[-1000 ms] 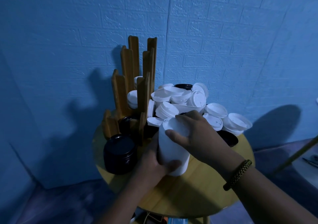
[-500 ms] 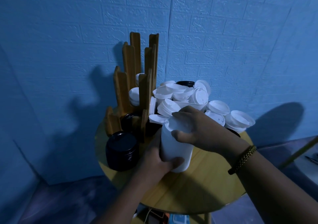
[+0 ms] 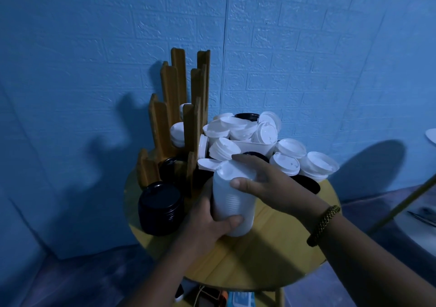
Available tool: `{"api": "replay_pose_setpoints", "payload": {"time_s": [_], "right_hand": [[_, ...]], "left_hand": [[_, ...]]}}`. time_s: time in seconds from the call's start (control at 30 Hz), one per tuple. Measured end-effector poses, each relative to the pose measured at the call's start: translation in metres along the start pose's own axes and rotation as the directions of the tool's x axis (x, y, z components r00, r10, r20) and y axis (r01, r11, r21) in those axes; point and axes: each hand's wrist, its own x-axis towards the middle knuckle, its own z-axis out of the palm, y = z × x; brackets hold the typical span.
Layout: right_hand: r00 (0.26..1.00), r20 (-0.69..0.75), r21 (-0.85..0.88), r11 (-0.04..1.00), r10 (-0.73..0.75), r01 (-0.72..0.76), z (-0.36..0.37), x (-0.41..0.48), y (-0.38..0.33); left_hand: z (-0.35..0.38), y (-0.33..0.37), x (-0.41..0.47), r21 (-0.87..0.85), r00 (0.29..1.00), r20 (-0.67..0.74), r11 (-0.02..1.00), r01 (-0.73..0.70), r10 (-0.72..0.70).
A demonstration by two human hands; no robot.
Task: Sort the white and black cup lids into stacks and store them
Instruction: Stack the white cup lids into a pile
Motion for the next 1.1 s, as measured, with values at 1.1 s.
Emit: {"api": "replay_pose_setpoints", "payload": {"time_s": [1.1], "right_hand": [[0.961,-0.248,0.318,0.947,0.123,-0.039,-0.025,0.084,0.055]], "left_hand": [[0.001,-0.012,0.006,0.039,0.998,-0.064,0.999,0.022,-0.019]]}}
